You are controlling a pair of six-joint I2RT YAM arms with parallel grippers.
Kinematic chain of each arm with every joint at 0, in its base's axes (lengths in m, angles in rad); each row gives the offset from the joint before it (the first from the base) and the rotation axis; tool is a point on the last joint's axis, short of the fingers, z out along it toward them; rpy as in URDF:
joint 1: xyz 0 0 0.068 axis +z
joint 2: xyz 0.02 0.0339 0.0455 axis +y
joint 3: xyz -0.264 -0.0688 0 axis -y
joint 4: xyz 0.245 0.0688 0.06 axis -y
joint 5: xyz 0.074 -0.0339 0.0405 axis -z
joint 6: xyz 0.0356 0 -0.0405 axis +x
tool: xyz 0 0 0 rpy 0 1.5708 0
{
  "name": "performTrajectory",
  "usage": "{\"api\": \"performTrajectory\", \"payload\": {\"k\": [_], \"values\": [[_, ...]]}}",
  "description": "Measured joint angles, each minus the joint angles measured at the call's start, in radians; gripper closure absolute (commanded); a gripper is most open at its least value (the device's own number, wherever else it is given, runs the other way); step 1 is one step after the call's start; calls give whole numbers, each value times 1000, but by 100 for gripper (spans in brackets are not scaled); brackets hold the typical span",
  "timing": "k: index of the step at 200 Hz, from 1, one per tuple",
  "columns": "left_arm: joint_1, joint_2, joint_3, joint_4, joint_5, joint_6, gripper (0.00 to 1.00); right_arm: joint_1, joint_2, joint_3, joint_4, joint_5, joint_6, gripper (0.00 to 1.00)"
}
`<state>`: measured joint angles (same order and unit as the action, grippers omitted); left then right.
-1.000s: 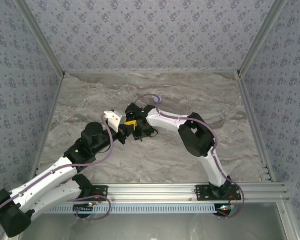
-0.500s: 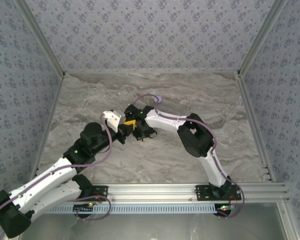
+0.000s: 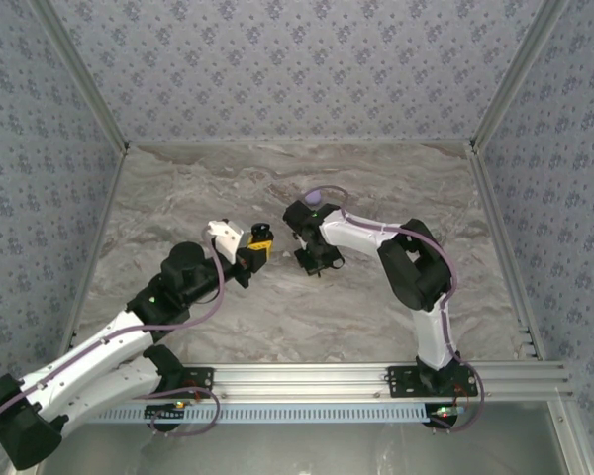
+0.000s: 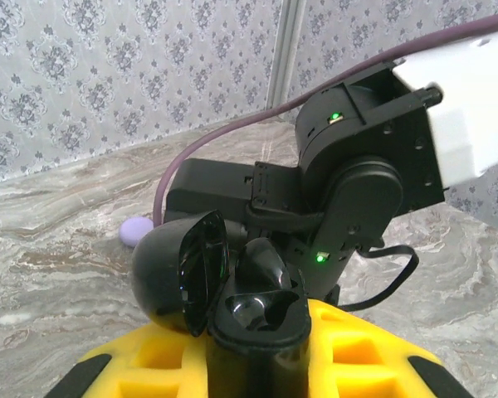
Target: Insert the wireless bluetooth earbuds into the charging case
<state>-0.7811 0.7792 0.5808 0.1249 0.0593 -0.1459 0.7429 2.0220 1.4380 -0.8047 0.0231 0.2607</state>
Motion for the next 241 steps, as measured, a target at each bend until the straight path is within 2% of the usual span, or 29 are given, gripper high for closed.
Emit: {"api": "performTrajectory", "payload": {"k": [26, 63, 94, 124, 179, 210, 241], "values": [[0, 12, 0, -1, 1, 0, 95, -6, -5, -8, -3, 0, -31, 77], [0, 27, 0, -2, 4, 0, 95, -6, -5, -9, -1, -10, -42, 60], [0, 38, 0, -2, 7, 0, 95, -6, -5, -8, 0, -24, -6, 53], [0, 42, 0, -2, 8, 0, 95, -6, -5, -6, 8, -31, 58, 52], [0, 48, 0, -2, 19, 0, 95, -6, -5, -5, 11, -10, 200, 58], [0, 48, 0, -2, 23, 0, 95, -5, -5, -4, 11, -6, 239, 64], [0, 48, 0, -2, 23, 0, 95, -2, -4, 5, 10, -1, 253, 65]]}}
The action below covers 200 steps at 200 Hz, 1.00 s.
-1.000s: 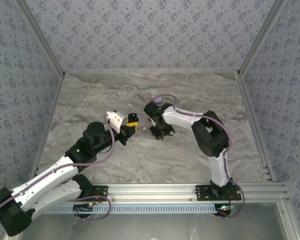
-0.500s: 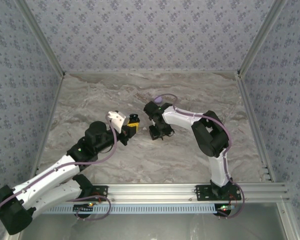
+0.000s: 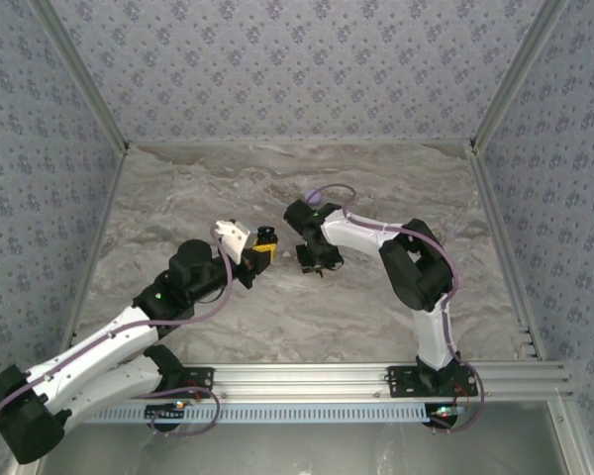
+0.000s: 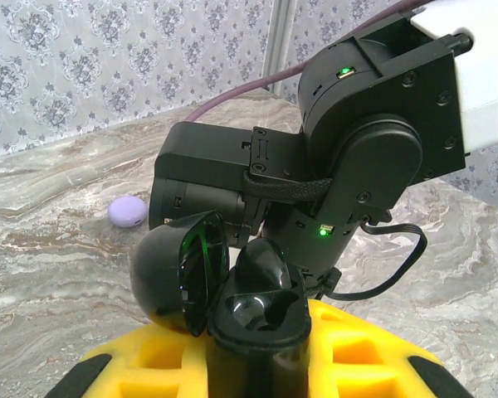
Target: Insert the wireless bluetooth earbuds into the charging case
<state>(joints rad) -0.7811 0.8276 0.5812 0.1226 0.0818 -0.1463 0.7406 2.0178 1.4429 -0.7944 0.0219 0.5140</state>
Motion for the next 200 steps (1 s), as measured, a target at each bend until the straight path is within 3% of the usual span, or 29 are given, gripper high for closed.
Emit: {"api": "performTrajectory", "payload": {"k": [200], "values": [[0, 0, 0, 0, 0, 0, 95, 8, 17, 3, -22, 24, 3, 74]]}}
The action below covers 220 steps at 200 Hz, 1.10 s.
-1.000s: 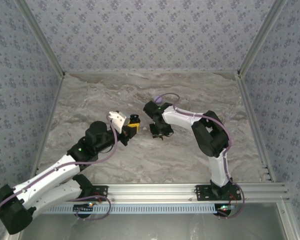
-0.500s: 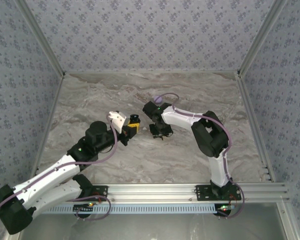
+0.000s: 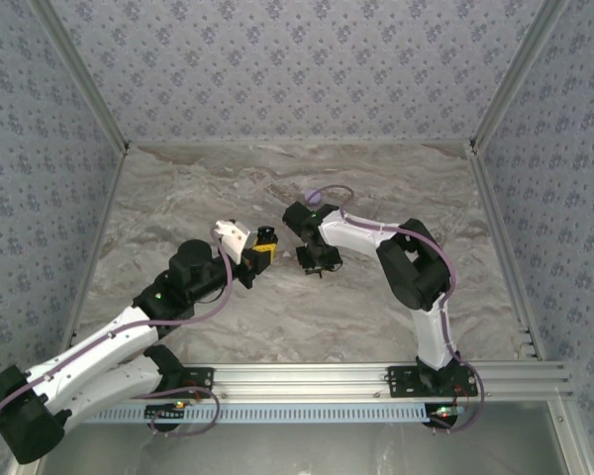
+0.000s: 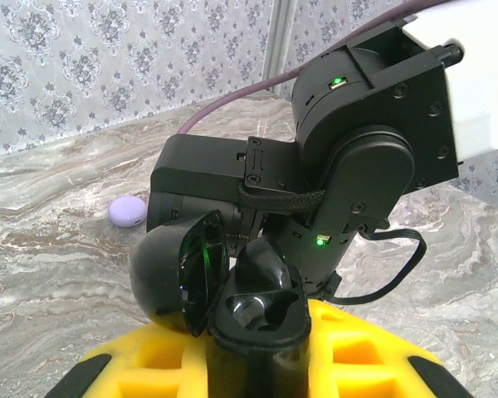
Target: Insert the wireless bluetooth earbuds into the charging case
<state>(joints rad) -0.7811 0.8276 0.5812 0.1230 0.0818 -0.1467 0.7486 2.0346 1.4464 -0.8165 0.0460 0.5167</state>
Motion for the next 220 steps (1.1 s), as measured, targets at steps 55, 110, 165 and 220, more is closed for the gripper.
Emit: {"api": "performTrajectory", "payload": {"k": [55, 110, 165, 220], "values": [[0, 3, 0, 0, 0, 0, 95, 0, 0, 0, -3, 11, 0, 80], [0, 40, 1, 0, 4, -6, 95, -7, -38, -51, 49, 11, -39, 82], [0, 128, 9, 18, 7, -42, 95, -42, -148, -149, 137, 11, -68, 83], [0, 193, -1, 106, -35, -121, 94, -54, -309, -222, 239, -6, -72, 83]]}}
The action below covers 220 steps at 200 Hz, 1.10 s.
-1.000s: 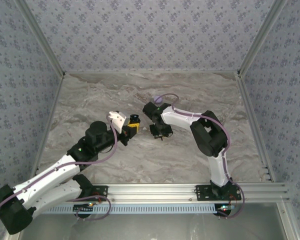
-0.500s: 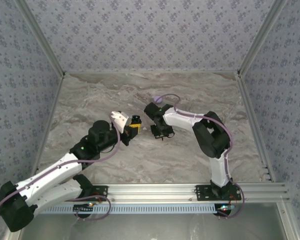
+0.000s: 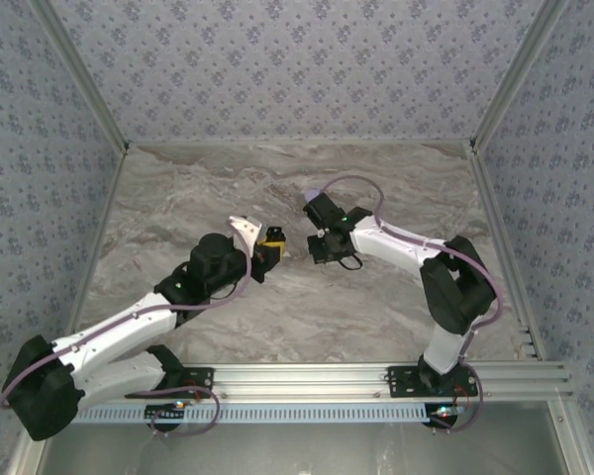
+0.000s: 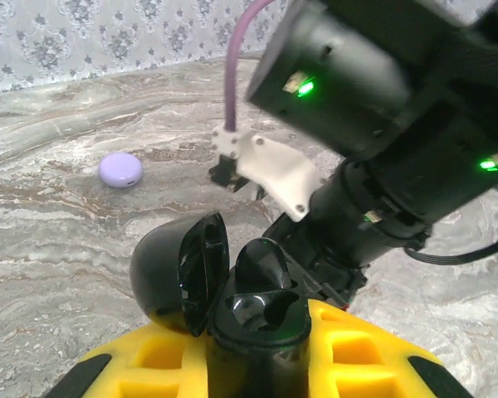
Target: Insert the wireless bluetooth earbuds into the charging case
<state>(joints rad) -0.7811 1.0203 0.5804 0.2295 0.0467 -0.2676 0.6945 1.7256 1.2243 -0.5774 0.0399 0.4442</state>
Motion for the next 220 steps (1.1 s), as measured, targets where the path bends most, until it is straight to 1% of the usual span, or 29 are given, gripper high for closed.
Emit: {"api": "performTrajectory", "payload": {"k": [72, 130, 182, 220], "values": [[0, 102, -28, 68, -37, -76, 93, -13, -166, -47, 82, -13, -8, 83], [0, 174, -32, 139, -36, -120, 93, -10, -246, -53, 124, -12, -27, 83], [-11, 232, -36, 230, -1, -135, 93, 5, -271, -8, 129, -28, -50, 82], [-14, 246, -59, 319, 35, -135, 93, 18, -301, 35, 137, -46, -61, 82]]}}
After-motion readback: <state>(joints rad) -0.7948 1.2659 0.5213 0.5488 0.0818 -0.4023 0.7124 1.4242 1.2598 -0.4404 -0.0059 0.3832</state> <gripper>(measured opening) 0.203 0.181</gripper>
